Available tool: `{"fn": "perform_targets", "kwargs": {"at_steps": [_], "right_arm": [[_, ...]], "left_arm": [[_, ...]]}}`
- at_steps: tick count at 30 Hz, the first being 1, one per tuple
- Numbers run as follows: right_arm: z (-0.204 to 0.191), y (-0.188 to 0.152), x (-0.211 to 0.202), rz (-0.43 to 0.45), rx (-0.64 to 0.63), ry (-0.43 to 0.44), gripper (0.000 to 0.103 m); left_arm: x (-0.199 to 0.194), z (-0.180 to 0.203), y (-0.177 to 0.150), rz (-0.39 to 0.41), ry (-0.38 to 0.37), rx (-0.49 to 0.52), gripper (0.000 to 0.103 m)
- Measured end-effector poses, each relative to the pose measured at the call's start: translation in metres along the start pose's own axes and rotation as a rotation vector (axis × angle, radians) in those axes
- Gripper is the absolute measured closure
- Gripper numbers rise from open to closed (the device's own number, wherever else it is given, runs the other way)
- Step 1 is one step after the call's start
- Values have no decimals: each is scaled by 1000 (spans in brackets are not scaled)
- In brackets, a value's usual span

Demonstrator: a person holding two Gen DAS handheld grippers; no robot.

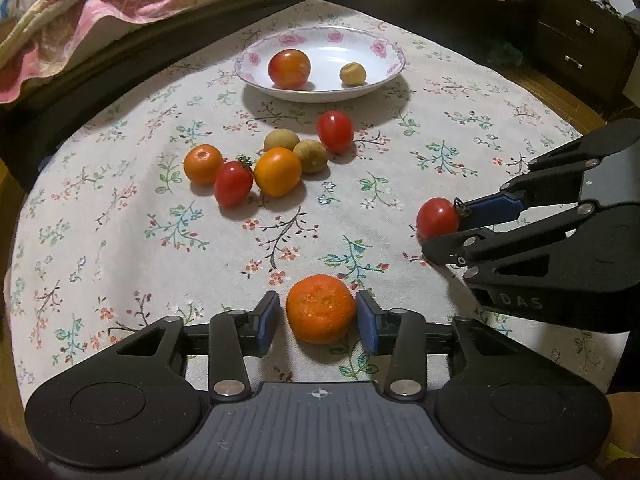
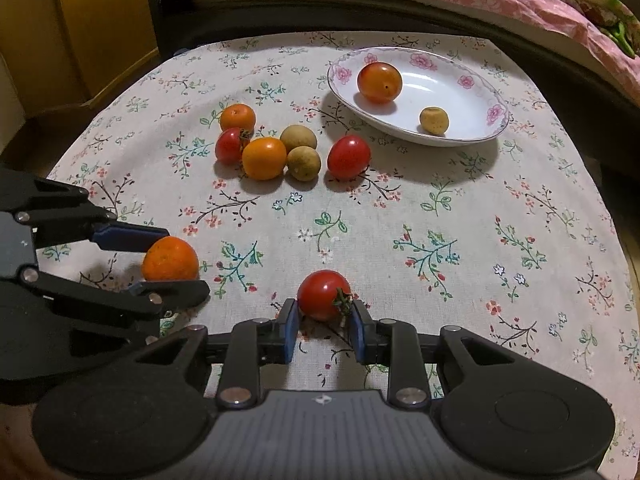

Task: Organize fruits
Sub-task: 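Lift the tangerine with the left tool while the right tool lifts the cherry tomato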

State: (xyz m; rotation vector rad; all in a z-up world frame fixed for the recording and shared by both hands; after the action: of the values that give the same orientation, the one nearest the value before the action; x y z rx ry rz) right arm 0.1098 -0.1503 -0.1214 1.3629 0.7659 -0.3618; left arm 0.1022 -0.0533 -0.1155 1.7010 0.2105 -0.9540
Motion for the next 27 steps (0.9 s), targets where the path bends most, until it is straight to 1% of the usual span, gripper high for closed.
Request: {"fn": "perform_targets", "kwargs": {"at_steps": [1,3,7,10,13,14,15,20,27], "right_arm": [[0,0,0,0,0,1,73],[0,0,0,1,4,3,73],[1,1,0,-3,13,5,73],[1,1,0,-3,16,8,73],[2,1,0,-4,23,11,73],[2,1,0,-5,26,11,73],[2,1,-1,-6,26,11,73],[2,1,-1,-7,27,7,73],[4,12,-4,18,59,13,73]], "left_arm": [[0,-1,0,-3,3,-3,46],[0,-5,0,-12,8,-15,38],[-1,-9,-2,-15,0,-41,37],[-1,-6,-1,-14,-8,-39,43],[-1,-3,2,-13,-20,-39,51],[0,-2,2,-15,-28,-40,56],[0,0,3,-16,-33,-37,59],[1,2,6,-28,-28,-26,60],[3,2,17,-16,-23,-36,60]]}}
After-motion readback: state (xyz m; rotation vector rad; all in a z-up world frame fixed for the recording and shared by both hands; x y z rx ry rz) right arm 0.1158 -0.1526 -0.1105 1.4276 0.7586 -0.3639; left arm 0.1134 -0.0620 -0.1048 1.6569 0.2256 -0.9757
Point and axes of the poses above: each gripper's, at about its wrist camera, not at the fingertips, and x roughly the way its jaws point, z to its right, y to its top, the point moved 9 cm from there along x, roughly the way its jaws point, and after that the axes turned 13 degrees about z, right-handed, at the moved point
